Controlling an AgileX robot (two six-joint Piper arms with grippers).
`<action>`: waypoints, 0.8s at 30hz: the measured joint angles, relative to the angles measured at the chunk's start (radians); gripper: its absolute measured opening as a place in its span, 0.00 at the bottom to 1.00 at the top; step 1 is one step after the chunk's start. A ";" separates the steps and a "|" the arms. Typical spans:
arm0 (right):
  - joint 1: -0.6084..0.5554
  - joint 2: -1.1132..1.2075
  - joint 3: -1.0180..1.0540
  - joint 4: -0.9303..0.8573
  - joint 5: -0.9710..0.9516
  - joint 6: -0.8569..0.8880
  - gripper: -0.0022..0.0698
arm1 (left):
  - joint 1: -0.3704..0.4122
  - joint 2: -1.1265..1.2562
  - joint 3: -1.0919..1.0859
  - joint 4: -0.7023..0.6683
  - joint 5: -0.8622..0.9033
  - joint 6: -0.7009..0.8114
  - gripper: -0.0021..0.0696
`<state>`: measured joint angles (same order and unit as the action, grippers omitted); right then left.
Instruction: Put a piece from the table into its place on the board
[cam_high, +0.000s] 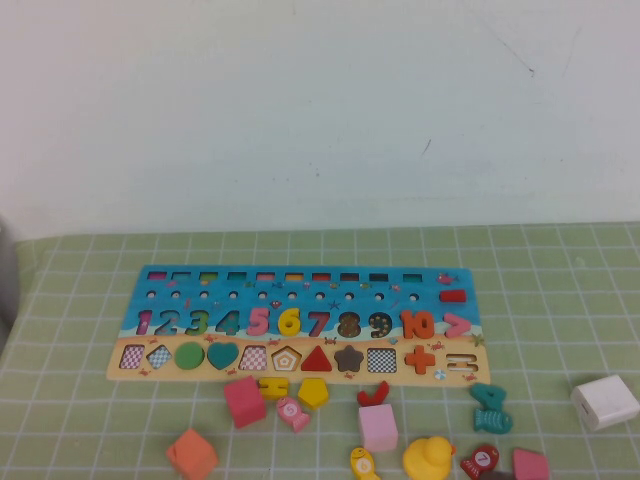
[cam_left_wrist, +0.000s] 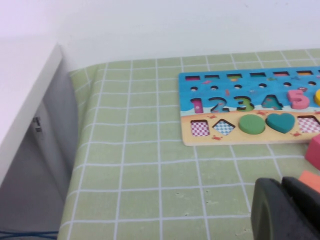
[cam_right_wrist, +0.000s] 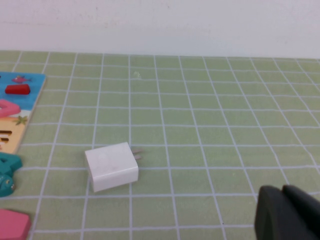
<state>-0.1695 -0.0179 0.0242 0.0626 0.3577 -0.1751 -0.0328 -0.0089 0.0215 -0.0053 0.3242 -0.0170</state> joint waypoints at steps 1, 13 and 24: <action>0.000 0.000 0.000 0.000 0.000 0.000 0.03 | 0.005 0.000 0.000 0.000 0.000 0.004 0.03; 0.000 0.000 0.000 0.000 0.000 0.000 0.03 | 0.009 0.000 0.000 -0.002 0.001 0.017 0.03; 0.000 0.000 0.000 0.000 0.000 0.000 0.03 | 0.009 0.000 0.000 -0.004 0.001 0.017 0.03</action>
<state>-0.1695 -0.0179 0.0242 0.0626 0.3577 -0.1751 -0.0238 -0.0089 0.0215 -0.0089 0.3250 0.0000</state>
